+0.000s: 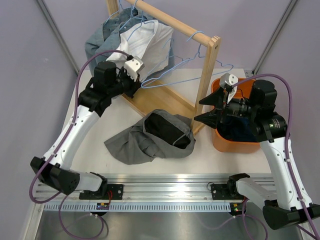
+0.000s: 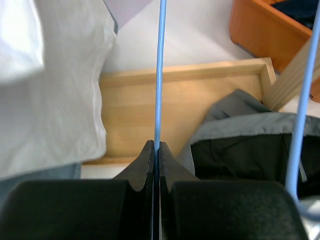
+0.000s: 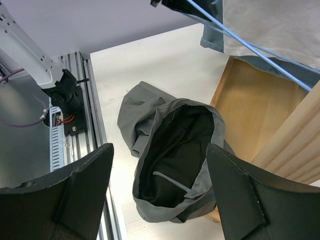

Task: Remove the skirt from the hanger
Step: Place the hanger at the clothesline.

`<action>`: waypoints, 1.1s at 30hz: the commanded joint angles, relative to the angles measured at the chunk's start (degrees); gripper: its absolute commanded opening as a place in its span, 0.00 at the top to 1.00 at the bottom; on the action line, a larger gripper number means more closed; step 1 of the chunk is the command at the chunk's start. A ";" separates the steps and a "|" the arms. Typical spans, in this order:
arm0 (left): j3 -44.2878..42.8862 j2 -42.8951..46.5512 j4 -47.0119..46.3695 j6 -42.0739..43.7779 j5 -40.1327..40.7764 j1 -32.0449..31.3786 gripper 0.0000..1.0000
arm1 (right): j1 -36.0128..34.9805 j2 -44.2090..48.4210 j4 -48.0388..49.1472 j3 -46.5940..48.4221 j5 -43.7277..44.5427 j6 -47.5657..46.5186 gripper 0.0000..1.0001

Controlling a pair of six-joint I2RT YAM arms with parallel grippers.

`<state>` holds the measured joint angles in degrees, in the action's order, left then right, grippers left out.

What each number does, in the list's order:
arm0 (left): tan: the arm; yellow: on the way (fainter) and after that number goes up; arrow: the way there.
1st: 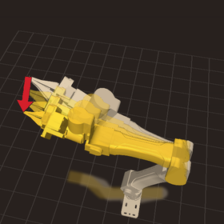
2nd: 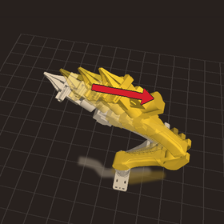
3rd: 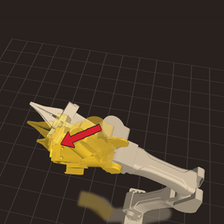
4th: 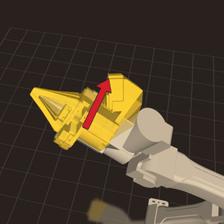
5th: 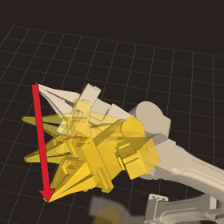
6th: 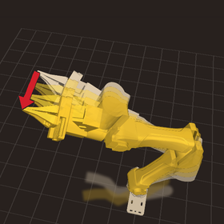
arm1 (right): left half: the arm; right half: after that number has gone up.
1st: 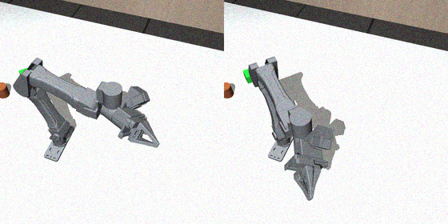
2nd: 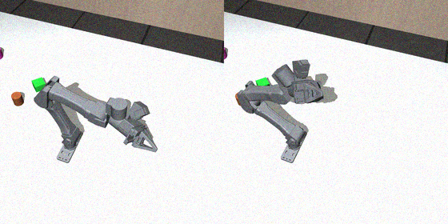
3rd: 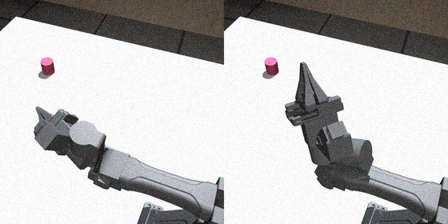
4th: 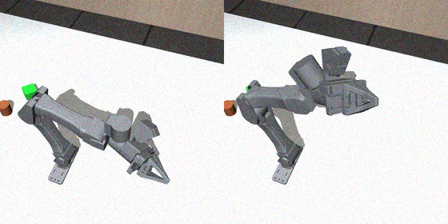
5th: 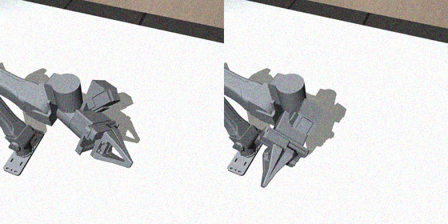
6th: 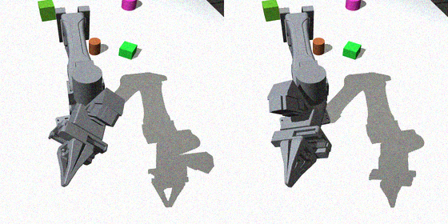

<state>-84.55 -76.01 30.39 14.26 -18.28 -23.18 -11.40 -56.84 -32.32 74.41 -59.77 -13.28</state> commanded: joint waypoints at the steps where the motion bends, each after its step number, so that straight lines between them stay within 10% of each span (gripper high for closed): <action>1: -6.84 -3.44 -4.91 4.36 -1.41 0.24 1.00 | 0.50 0.68 2.43 2.23 -2.11 1.94 0.17; 33: -32.08 -21.90 -13.42 1.31 -13.00 -0.20 1.00 | 0.50 3.49 6.74 -0.76 -4.13 5.19 0.18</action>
<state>-113.45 -97.58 22.52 18.72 -29.08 -22.85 -11.29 -54.52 -27.22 73.78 -62.65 -8.56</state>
